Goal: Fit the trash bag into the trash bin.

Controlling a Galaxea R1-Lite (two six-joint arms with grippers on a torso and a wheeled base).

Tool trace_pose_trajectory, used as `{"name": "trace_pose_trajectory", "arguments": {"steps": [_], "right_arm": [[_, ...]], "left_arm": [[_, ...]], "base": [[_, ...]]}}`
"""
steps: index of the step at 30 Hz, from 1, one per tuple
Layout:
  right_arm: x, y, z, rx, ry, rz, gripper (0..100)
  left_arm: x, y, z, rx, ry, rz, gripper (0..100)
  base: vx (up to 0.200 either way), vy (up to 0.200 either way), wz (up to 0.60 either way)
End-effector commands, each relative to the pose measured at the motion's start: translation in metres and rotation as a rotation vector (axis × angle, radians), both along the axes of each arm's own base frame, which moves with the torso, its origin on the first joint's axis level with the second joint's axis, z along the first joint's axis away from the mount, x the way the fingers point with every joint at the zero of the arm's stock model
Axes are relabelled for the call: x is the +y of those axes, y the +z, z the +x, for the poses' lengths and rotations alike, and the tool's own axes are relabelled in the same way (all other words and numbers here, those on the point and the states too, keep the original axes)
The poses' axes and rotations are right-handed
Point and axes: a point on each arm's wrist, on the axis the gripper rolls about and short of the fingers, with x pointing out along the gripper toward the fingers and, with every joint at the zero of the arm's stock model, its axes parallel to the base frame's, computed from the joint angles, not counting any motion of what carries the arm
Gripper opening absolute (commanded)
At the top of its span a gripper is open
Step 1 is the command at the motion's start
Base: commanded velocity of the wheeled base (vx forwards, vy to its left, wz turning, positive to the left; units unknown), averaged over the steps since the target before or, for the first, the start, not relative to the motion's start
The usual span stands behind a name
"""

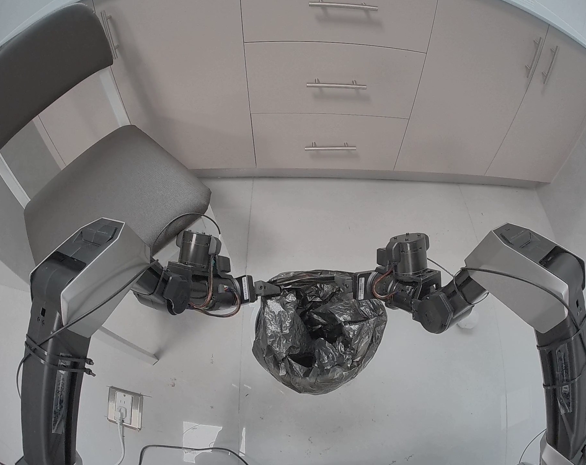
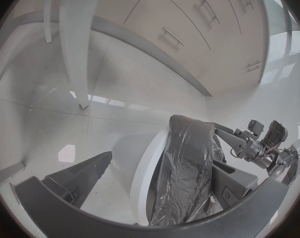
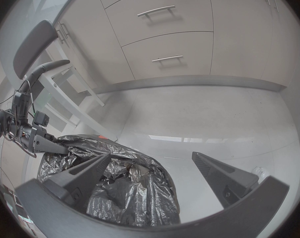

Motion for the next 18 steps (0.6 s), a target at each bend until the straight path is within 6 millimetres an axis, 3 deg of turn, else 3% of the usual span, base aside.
{"name": "trace_pose_trajectory", "arguments": {"steps": [1, 7, 18], "right_arm": [[0.001, 0.002, 0.0, -0.004, 0.001, 0.002, 100], [0.001, 0.002, -0.001, -0.001, 0.003, 0.001, 100], [0.003, 0.006, -0.002, -0.011, 0.005, 0.006, 100]], "left_arm": [[-0.002, 0.008, 0.0, -0.02, -0.004, -0.007, 100], [-0.005, 0.015, -0.003, -0.038, 0.027, 0.018, 100], [-0.051, 0.01, -0.018, -0.173, 0.169, 0.295, 100]], "base": [[0.0, 0.0, 0.0], [0.0, 0.0, 0.0], [0.0, 0.0, 0.0]]}}
